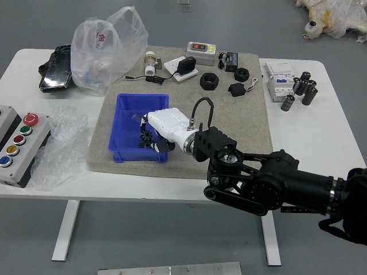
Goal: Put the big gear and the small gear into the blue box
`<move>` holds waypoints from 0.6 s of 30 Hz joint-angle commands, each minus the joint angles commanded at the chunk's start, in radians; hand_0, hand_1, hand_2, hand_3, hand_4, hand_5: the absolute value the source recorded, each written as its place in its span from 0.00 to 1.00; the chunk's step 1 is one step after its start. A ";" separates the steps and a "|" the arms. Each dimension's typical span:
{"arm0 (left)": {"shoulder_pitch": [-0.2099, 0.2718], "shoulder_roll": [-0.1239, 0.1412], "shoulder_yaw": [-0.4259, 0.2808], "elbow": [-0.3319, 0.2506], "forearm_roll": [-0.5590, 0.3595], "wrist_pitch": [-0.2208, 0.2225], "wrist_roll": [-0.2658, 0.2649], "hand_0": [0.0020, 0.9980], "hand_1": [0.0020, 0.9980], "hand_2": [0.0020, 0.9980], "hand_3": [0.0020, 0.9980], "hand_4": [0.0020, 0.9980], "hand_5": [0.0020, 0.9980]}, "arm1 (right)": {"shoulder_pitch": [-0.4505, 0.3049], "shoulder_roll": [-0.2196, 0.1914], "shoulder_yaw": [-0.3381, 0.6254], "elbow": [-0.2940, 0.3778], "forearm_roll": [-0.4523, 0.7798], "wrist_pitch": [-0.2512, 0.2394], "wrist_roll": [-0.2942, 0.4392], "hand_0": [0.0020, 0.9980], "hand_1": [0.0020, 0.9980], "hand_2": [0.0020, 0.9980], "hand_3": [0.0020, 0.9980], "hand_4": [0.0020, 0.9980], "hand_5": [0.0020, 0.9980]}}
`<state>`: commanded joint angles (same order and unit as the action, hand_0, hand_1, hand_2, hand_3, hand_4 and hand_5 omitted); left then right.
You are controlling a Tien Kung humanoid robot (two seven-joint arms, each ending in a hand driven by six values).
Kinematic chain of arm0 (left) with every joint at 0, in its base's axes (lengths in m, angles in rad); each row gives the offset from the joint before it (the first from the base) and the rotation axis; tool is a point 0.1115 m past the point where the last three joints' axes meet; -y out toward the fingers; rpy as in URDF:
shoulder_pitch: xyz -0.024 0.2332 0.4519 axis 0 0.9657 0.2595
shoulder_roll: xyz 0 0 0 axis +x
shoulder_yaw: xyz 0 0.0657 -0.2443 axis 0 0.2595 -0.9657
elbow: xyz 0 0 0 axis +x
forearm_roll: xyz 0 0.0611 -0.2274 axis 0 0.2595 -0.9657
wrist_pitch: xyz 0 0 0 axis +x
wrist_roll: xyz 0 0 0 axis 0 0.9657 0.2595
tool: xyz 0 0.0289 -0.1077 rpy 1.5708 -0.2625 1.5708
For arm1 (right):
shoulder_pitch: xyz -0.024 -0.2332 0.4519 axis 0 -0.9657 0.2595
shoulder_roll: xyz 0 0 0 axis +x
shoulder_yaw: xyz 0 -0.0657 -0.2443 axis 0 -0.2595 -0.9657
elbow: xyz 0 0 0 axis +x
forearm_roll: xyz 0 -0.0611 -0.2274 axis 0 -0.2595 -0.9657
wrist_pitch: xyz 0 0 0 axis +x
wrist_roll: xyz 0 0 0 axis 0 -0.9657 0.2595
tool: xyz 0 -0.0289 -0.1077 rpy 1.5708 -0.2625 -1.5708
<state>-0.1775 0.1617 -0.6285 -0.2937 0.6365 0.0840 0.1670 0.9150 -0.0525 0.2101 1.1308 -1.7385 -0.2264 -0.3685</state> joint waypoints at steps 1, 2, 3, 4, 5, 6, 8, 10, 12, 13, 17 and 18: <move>0.000 0.000 0.001 0.000 0.000 0.000 0.000 0.69 0.52 0.53 0.73 0.68 0.30 | 0.001 0.001 -0.004 -0.002 0.002 0.001 0.000 0.07 0.10 0.18 0.61 0.51 0.00; 0.000 0.000 0.001 0.000 0.000 0.000 -0.001 0.69 0.51 0.53 0.73 0.68 0.30 | 0.003 0.002 -0.010 -0.004 0.006 0.001 0.000 0.07 0.10 0.18 0.61 0.51 0.00; -0.001 0.000 0.001 0.000 0.000 0.000 -0.001 0.69 0.51 0.53 0.73 0.68 0.30 | 0.004 0.003 -0.017 -0.006 0.010 0.001 0.000 0.07 0.10 0.18 0.61 0.51 0.00; -0.001 0.000 0.002 0.000 0.000 0.001 -0.002 0.69 0.51 0.53 0.73 0.68 0.30 | 0.005 0.004 -0.024 -0.007 0.014 0.001 0.000 0.07 0.10 0.18 0.61 0.51 0.00; -0.001 0.000 0.001 0.000 0.000 0.001 -0.002 0.69 0.51 0.53 0.73 0.68 0.30 | 0.005 0.004 -0.030 -0.007 0.017 0.001 0.000 0.07 0.10 0.18 0.61 0.51 0.00; -0.001 0.000 0.000 0.000 0.001 0.001 -0.001 0.69 0.51 0.53 0.73 0.68 0.30 | 0.006 0.006 -0.036 -0.006 0.021 0.001 0.000 0.07 0.10 0.18 0.61 0.51 0.00; -0.001 0.000 -0.003 0.000 0.005 0.001 0.000 0.69 0.51 0.53 0.73 0.68 0.30 | 0.007 0.008 -0.049 -0.003 0.030 0.003 -0.001 0.07 0.10 0.18 0.61 0.51 0.00; -0.001 0.001 -0.006 0.000 0.009 0.000 0.002 0.69 0.51 0.53 0.73 0.68 0.30 | 0.009 0.009 -0.053 -0.004 0.032 0.001 -0.001 0.07 0.10 0.18 0.61 0.51 0.00; -0.001 0.002 -0.010 0.000 0.012 0.001 0.004 0.69 0.51 0.53 0.73 0.68 0.30 | 0.009 0.008 -0.051 -0.004 0.028 -0.005 0.001 0.07 0.10 0.18 0.61 0.51 0.00; -0.001 0.002 -0.011 0.000 0.013 0.001 0.004 0.69 0.51 0.53 0.73 0.68 0.30 | 0.008 0.008 -0.050 -0.004 0.027 -0.009 0.002 0.07 0.10 0.18 0.61 0.51 0.00; -0.002 0.002 -0.009 0.000 0.010 0.001 0.002 0.69 0.51 0.53 0.73 0.68 0.30 | -0.008 0.002 -0.008 0.004 0.044 -0.056 0.022 0.07 0.10 0.18 0.61 0.51 0.00; -0.003 0.001 -0.007 0.000 0.008 0.001 0.001 0.69 0.51 0.53 0.73 0.68 0.30 | -0.015 -0.001 0.015 0.010 0.057 -0.077 0.032 0.07 0.10 0.18 0.61 0.51 0.00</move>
<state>-0.1801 0.1630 -0.6354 -0.2935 0.6448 0.0855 0.1676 0.8997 -0.0532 0.2251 1.1405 -1.6813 -0.3036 -0.3368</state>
